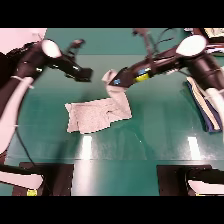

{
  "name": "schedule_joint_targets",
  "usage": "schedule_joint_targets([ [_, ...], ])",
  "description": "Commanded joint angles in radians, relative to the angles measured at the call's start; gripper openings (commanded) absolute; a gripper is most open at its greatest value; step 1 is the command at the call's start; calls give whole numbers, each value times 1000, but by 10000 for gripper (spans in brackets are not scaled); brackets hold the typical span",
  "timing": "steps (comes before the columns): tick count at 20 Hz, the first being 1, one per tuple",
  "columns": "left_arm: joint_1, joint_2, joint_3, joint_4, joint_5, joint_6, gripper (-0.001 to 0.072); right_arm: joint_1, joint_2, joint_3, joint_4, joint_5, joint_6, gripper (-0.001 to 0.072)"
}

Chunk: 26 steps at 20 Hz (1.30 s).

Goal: Fold the shirts.

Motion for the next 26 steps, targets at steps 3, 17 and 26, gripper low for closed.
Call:
schedule_joint_targets([
  [3,208,148,4,60,-38,-4,21,262,-251,172,-5,-197,-42,152],
  [17,244,165,4,53,-151,57,21,-67,-375,254,-113,274,95,302],
  [26,244,165,4,41,-142,57,21,-275,-205,-243,-245,34,153,689],
])
